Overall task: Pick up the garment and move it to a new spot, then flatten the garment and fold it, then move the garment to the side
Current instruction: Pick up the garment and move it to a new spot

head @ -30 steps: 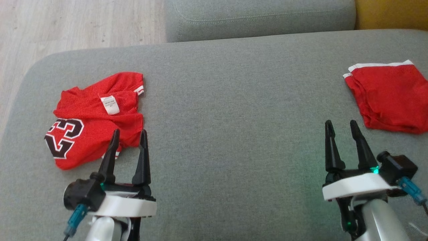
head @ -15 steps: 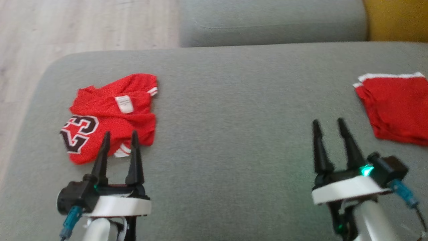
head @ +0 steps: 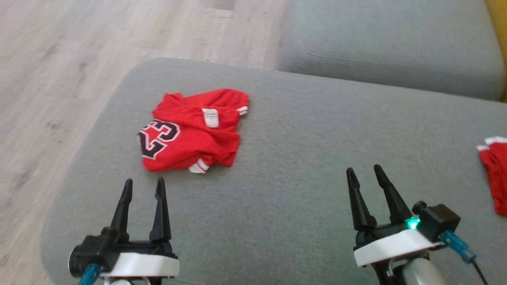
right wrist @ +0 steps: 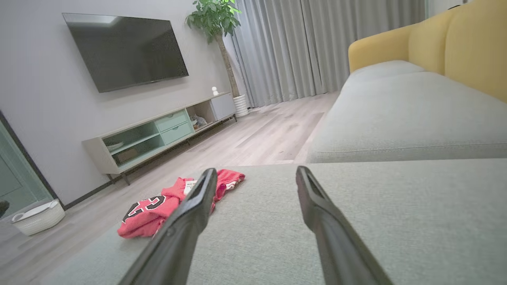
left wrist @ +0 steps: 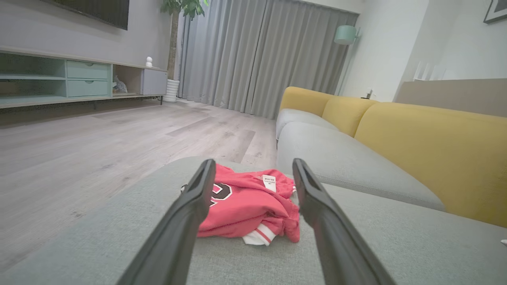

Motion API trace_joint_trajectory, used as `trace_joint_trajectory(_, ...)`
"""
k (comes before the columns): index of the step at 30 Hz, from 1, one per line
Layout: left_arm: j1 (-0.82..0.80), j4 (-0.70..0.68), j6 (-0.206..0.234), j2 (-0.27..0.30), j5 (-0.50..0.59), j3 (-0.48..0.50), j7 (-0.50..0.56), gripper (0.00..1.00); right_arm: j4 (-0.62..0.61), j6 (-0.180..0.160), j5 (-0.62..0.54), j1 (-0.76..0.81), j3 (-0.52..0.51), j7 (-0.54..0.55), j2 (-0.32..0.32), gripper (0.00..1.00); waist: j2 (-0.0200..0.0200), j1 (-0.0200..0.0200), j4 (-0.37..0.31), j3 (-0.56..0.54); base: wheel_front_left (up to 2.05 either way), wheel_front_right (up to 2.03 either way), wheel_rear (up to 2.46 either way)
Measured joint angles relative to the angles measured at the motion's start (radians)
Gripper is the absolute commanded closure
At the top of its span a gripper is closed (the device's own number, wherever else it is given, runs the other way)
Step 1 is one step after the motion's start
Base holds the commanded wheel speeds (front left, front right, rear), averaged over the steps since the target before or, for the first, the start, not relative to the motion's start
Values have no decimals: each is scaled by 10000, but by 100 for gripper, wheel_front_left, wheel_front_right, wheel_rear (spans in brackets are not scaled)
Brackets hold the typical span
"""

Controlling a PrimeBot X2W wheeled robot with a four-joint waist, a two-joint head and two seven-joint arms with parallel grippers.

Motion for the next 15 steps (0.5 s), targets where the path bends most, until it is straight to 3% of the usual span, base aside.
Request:
trace_joint_trajectory(7, 217, 19, -2, 6, 0, 0, 0, 0, 15, 0, 96, 5, 71, 0, 0, 0, 0, 0, 467, -196, 0, 0, 0)
trace_joint_trajectory(15, 217, -44, 15, 6, -4, 2, -2, 0, 15, 0, 94, 4, 205, 0, 0, 0, 0, 1, 314, -82, 0, 0, 0)
